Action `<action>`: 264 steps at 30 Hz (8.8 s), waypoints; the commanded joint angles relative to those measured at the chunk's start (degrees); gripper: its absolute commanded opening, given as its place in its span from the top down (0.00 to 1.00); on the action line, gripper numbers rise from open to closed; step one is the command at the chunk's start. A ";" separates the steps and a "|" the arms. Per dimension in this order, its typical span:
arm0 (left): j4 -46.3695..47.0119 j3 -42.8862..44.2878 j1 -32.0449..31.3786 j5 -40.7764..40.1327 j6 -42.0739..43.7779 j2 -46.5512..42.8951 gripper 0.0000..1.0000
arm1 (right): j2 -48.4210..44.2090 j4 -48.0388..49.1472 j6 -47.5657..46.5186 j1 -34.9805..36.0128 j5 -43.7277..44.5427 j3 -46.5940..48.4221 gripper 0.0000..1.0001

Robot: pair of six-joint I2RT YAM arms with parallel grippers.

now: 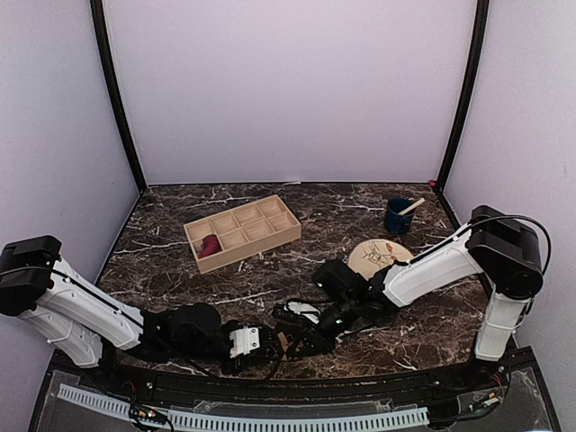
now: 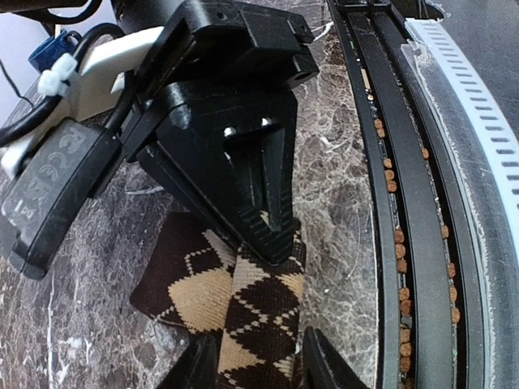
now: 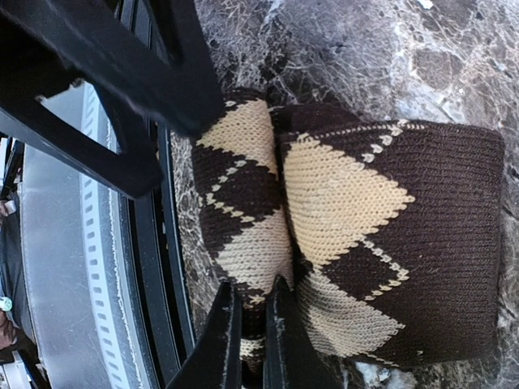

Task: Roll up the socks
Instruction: Roll the sock at the corner of the board.

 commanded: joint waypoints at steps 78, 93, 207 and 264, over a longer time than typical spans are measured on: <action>-39.36 26.95 10.65 32.11 7.79 16.71 1.00 | -8.02 5.94 6.36 -1.80 5.24 -11.82 0.59; -44.38 31.24 13.89 39.11 6.78 21.10 1.00 | -18.09 7.07 4.65 0.66 20.60 -17.20 0.56; -36.06 30.28 22.83 45.49 -8.54 17.39 0.58 | -13.01 7.07 0.24 17.49 45.58 -15.66 1.00; 3.06 9.99 -2.47 0.27 18.26 10.81 0.56 | -10.32 8.05 9.43 -1.06 3.04 -15.30 1.00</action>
